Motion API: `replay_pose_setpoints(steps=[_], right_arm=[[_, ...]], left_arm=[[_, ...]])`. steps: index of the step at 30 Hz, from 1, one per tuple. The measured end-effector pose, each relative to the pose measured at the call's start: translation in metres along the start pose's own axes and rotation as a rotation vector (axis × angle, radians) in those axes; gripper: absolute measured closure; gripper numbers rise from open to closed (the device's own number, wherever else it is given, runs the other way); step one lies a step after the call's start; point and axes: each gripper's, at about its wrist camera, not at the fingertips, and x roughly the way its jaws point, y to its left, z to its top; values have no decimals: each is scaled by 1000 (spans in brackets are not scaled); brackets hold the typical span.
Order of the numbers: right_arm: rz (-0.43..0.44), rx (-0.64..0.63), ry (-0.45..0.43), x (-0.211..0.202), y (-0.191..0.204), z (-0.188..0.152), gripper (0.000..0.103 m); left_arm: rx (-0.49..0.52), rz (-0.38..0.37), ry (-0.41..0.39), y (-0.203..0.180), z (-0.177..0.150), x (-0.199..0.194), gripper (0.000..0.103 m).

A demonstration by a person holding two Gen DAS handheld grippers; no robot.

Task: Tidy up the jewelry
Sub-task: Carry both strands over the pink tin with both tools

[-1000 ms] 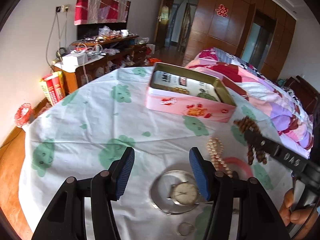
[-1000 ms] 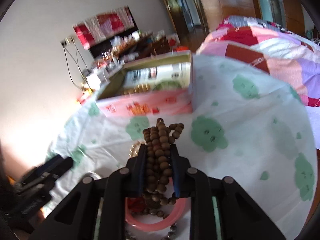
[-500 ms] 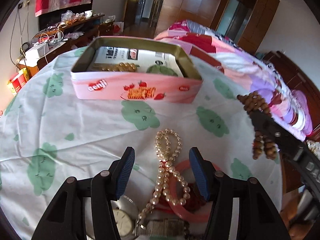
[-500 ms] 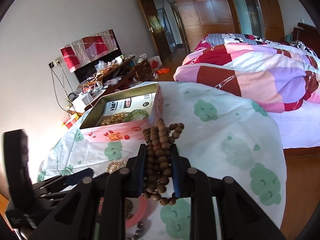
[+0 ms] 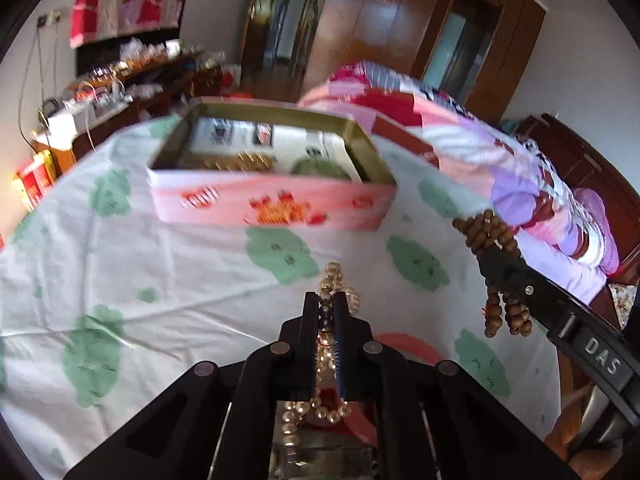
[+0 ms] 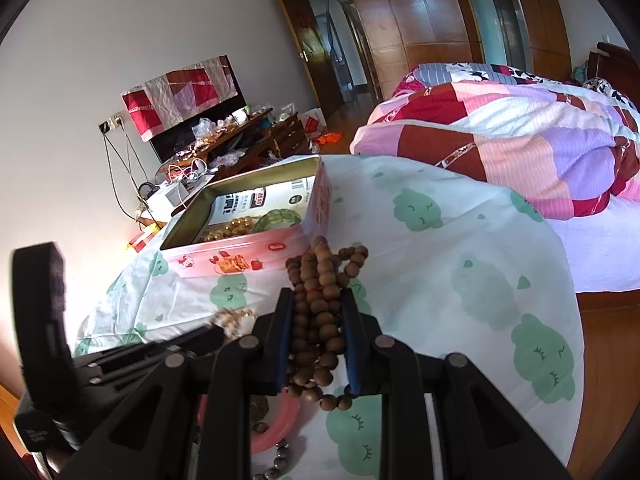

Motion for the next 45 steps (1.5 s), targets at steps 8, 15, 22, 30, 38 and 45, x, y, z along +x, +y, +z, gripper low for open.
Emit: replay_pose_setpoints(steps=[8,15,22,30,38,45], right_arm=[[5,10,-21,-5,2,1,78],[18,-20,-41,-8,14,8,78],[14,-51,-65,-3,27,25,78],[-11,-103,-87,9,41,41,78],[-25,-122,-80,28,47,58,78],[-21,-137,-72,47,53,74,78]], left_arm=[[-59,-14,-122,17,11,-39,98],[-62,-8,-200,14,24,-51,98],[-63,-10,-227,18,34,-50,98],[-89,-8,-230,31,45,-43,98],[-85,8,-245,38,64,-34,98],[-66,30,-248,43,84,-18,98]])
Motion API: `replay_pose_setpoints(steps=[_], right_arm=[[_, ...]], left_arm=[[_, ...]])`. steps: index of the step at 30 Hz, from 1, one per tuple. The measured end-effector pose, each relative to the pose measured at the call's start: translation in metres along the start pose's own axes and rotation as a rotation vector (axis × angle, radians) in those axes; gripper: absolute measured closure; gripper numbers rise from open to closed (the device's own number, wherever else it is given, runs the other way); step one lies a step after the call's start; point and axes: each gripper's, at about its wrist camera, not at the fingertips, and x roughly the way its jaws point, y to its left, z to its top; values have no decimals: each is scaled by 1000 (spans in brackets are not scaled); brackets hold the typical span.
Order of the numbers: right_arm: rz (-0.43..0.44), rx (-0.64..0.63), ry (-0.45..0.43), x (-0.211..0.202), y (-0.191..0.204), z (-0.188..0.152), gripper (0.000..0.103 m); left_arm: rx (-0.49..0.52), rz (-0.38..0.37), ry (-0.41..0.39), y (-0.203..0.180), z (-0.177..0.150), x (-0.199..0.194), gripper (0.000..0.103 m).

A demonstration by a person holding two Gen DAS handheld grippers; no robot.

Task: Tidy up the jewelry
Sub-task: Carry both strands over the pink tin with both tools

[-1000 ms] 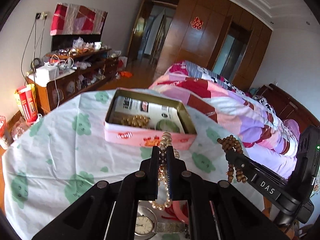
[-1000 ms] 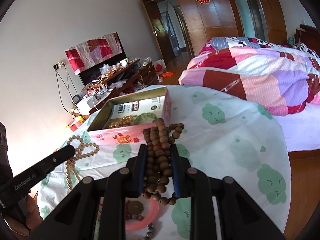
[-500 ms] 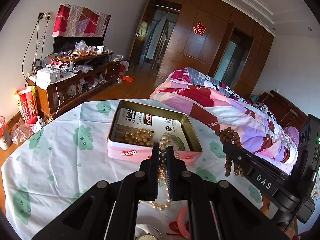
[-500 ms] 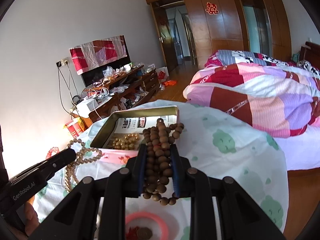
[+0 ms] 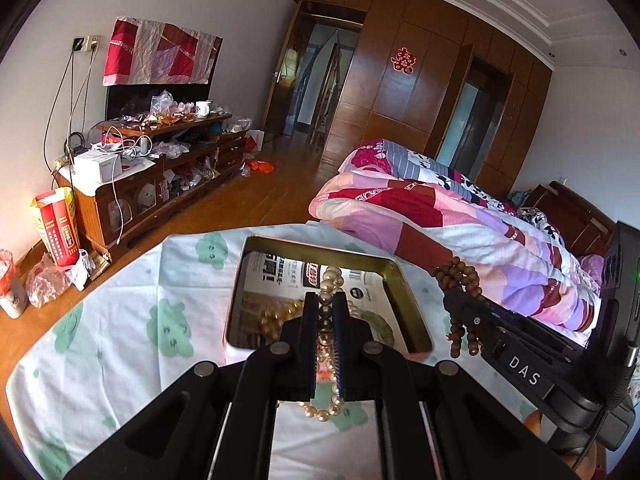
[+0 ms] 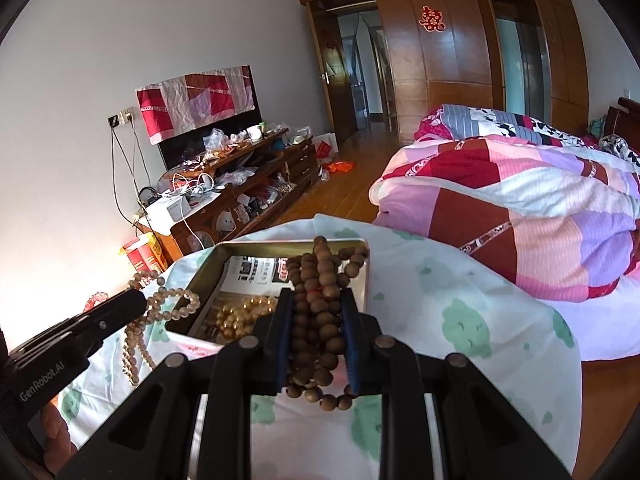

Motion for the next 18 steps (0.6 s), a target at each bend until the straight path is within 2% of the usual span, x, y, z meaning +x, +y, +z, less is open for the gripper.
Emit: replay_pose_setpoints(steps=[10,18], right_arm=[[9,-28,36,48,8,23,78],[-3,-15,131,94,0,21,78]], left_arm=[[-8,25,45,11,20,53,98],[-32,14,111,21,24,96,98]])
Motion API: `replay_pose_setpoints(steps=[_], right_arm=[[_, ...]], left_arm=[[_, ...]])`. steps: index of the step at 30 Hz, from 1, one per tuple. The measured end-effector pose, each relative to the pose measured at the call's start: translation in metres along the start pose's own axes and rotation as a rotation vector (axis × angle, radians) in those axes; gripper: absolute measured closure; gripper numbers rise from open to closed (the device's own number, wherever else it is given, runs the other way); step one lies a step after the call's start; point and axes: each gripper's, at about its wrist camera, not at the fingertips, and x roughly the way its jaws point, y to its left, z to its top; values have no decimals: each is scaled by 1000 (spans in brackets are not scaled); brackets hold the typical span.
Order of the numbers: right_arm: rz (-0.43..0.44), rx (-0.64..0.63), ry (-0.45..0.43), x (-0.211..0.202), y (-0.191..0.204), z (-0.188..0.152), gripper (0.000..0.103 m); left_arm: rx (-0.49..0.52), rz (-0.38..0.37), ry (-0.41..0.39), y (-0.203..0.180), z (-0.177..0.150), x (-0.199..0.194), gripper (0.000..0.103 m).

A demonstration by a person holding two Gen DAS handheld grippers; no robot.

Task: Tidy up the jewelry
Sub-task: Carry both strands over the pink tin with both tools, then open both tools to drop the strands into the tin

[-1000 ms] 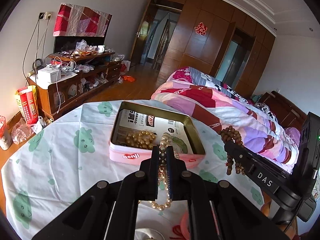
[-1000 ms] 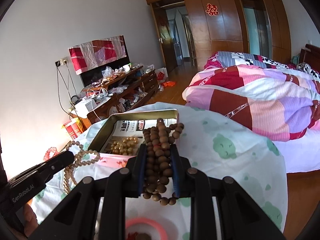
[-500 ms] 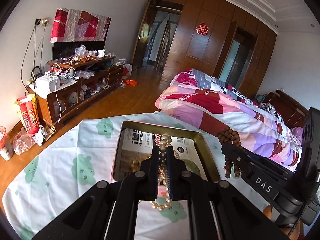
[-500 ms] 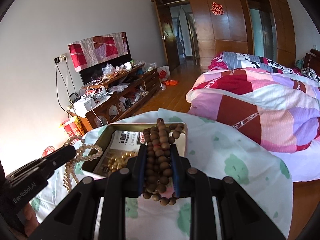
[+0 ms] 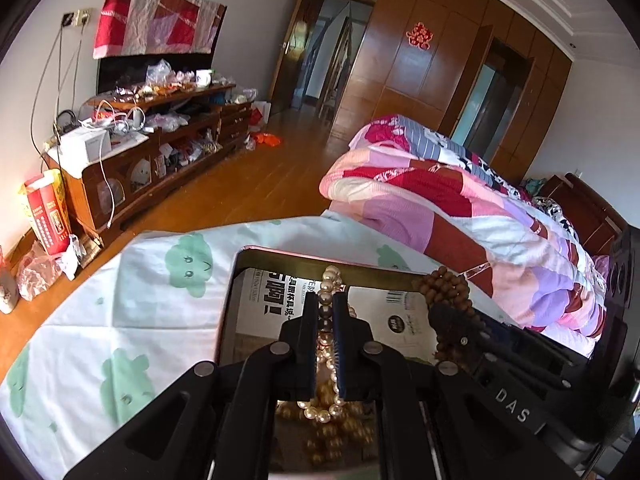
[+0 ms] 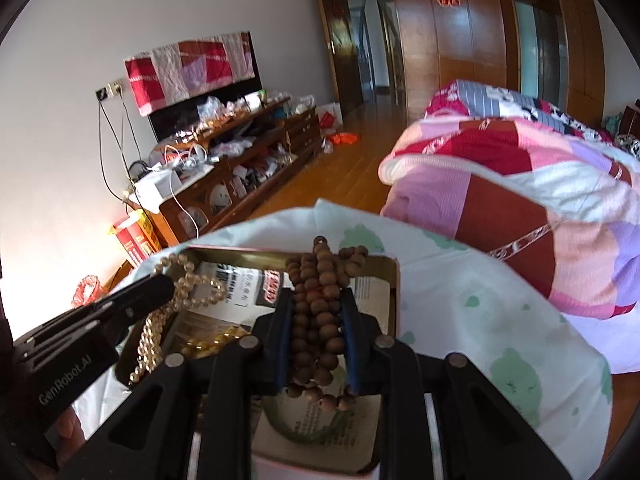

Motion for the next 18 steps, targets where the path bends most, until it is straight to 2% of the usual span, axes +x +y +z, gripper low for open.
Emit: replay_pose_setpoints(steps=[6,9,11,14,17,18], right_arm=[[11,17,41,20,-6,-2,78],[29,38,54,26,-9,-4,75],[50,49,50,25,-10,-4,58],[42,50,1,12,-9,-2,41],[33,70,-38,0,-13,1,40],[33,82,-49,-5,-15,2,40]], left_arm=[[12,10,53,2,0,24,97],[1,41,81,5,-2,31,97],[2,36,113,4,-2,33,96],[9,29,126,1,0,32,84],[41,67,96,-7,1,23,64],[48,79,81,-8,1,19,52]])
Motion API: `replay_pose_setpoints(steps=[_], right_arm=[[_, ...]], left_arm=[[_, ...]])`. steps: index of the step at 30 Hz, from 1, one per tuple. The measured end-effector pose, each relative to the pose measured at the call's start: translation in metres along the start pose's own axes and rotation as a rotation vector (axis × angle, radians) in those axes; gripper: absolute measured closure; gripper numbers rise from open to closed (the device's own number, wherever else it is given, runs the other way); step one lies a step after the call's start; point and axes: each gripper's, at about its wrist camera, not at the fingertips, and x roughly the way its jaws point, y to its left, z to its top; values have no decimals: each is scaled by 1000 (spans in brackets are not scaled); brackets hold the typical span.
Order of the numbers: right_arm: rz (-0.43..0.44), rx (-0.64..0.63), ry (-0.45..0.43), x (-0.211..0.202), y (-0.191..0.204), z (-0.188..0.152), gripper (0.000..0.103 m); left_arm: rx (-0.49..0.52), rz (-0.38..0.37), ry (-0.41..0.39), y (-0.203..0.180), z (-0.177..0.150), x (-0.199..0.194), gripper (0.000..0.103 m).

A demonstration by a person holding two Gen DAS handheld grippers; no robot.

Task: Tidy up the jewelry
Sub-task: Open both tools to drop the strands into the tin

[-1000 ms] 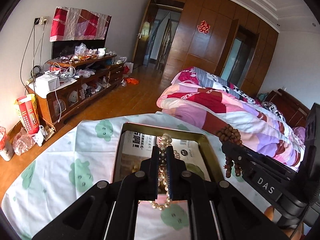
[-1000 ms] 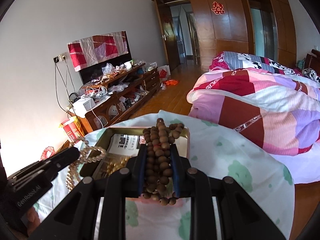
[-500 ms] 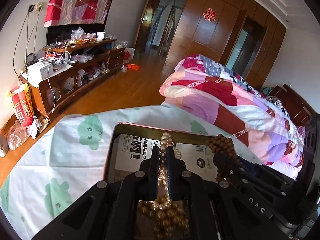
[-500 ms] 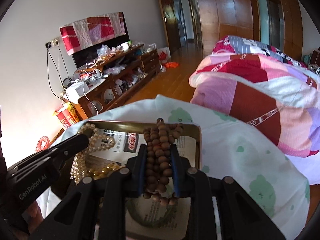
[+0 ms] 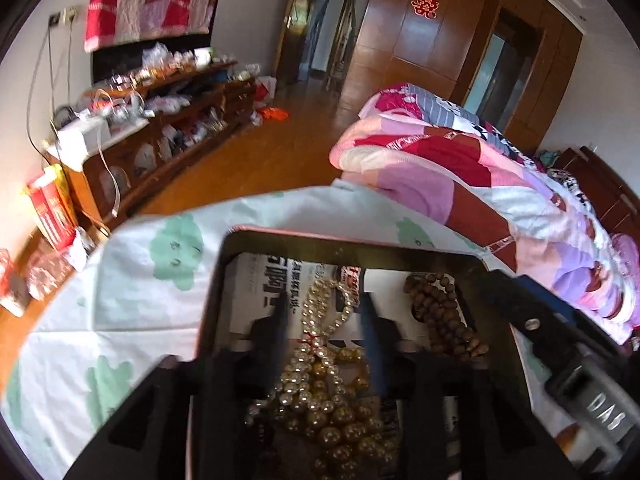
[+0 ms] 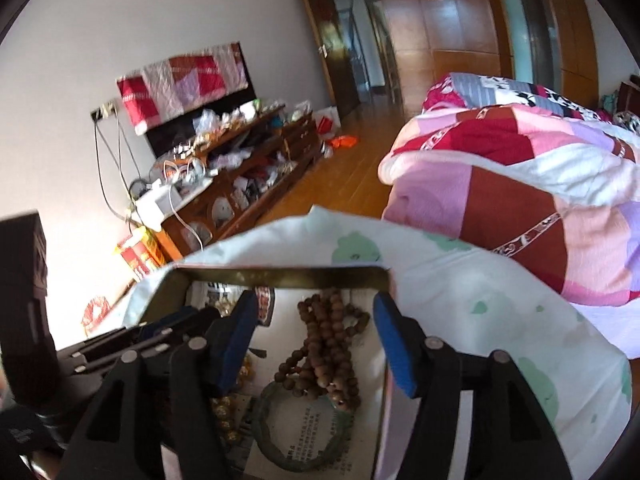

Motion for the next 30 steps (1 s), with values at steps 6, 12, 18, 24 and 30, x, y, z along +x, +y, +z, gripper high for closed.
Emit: replay_pose_setpoints(steps=[6,12,18,24,30], right_arm=[[-32,18,-6,-20,-10,-1,40],[-57,17,6,-43,-13,-15,40],[-56,24,11,-65,-15,-37,40],[-53,42,33,-79,-18,-61,40],[-56,67,37,-97,-29,-78,40]], left_arm=[[-7,25,-41,7,-7,-26,47],[-21,40,-49,17,-28,-54,47],[-38,23,-62,15,-50,-82,47],[-24,23,-71,8,-71,-102,47],[-25,25,-75,8,-91,-120,47]])
